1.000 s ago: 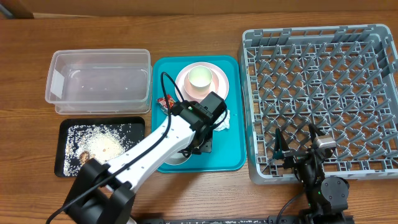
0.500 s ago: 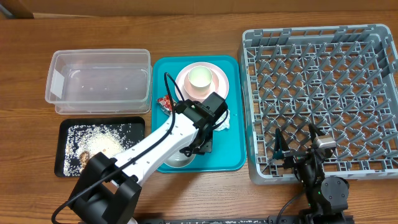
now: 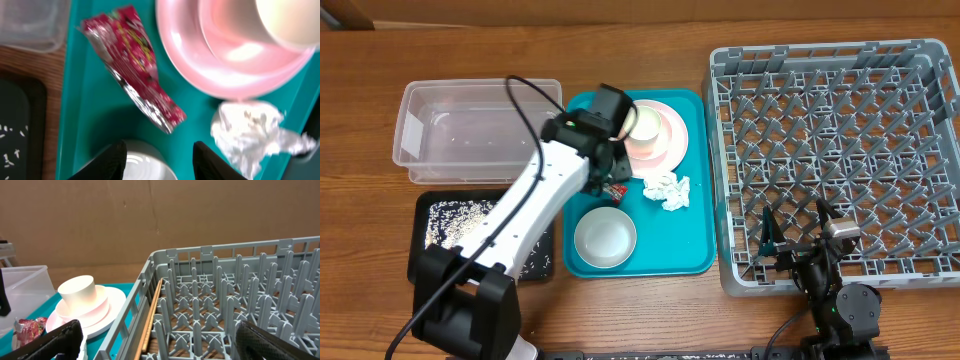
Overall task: Sort waste into correct bins and load items into the dishwasher
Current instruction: 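Grasp the red snack wrapper with the left gripper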
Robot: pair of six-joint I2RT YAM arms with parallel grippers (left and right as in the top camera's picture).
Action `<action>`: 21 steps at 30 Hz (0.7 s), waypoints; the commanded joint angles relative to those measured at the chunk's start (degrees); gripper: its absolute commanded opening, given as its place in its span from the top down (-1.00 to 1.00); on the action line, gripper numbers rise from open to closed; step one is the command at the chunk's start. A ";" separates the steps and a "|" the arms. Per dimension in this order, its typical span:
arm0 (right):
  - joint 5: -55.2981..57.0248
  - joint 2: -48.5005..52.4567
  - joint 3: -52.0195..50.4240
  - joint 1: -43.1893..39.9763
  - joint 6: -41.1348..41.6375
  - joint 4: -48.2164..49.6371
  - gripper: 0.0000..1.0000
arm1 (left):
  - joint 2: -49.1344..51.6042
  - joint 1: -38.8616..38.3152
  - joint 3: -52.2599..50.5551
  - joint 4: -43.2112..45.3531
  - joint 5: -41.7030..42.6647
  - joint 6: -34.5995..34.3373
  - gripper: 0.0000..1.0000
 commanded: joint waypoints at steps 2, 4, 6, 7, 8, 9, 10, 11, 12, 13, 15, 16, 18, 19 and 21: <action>0.13 -0.68 -0.61 0.24 0.09 0.44 -1.00 | 0.55 0.81 -2.23 1.77 -0.98 -5.40 0.11; 0.13 -0.68 -0.61 0.24 0.09 0.44 -1.00 | 0.55 0.81 -3.26 3.10 -0.96 -6.84 0.11; 0.13 -0.68 -0.61 0.24 0.09 0.44 -1.00 | 0.55 0.70 -4.48 4.57 -0.96 -8.17 0.11; 0.13 -0.68 -0.61 0.24 0.09 0.44 -1.00 | 0.55 0.61 -5.25 5.40 -0.96 -8.79 0.10; 0.13 -0.68 -0.61 0.24 0.09 0.44 -1.00 | 0.55 0.61 -5.95 5.99 -1.01 -9.38 0.10; 0.13 -0.68 -0.61 0.24 0.09 0.44 -1.00 | 0.55 0.61 -6.67 6.58 -1.05 -9.84 0.10; 0.13 -0.68 -0.61 0.24 0.09 0.44 -1.00 | 0.55 0.63 -7.04 6.84 -1.05 -10.16 0.09; 0.13 -0.68 -0.61 0.24 0.09 0.44 -1.00 | 0.55 0.72 -7.54 7.10 -1.14 -10.84 0.09; 0.13 -0.68 -0.61 0.24 0.09 0.44 -1.00 | 0.55 0.72 -7.87 7.43 -1.14 -11.23 0.10; 0.13 -0.68 -0.61 0.24 0.09 0.44 -1.00 | 0.55 0.72 -8.20 7.96 -1.14 -11.50 0.11; 0.13 -0.68 -0.61 0.24 0.09 0.44 -1.00 | 0.55 0.72 -8.81 9.09 -1.14 -11.89 0.12; 0.13 -0.68 -0.61 0.24 0.09 0.44 -1.00 | 0.55 0.72 -9.18 9.79 -1.09 -11.91 0.12; 0.13 -0.68 -0.61 0.24 0.09 0.44 -1.00 | 0.57 0.55 -10.29 11.28 -1.11 -11.98 0.14; 0.13 -0.68 -0.61 0.24 0.09 0.44 -1.00 | 0.57 0.55 -10.62 11.43 -1.14 -12.37 0.13; 0.13 -0.68 -0.61 0.24 0.09 0.44 -1.00 | 0.57 0.57 -11.26 12.00 -1.16 -13.03 0.17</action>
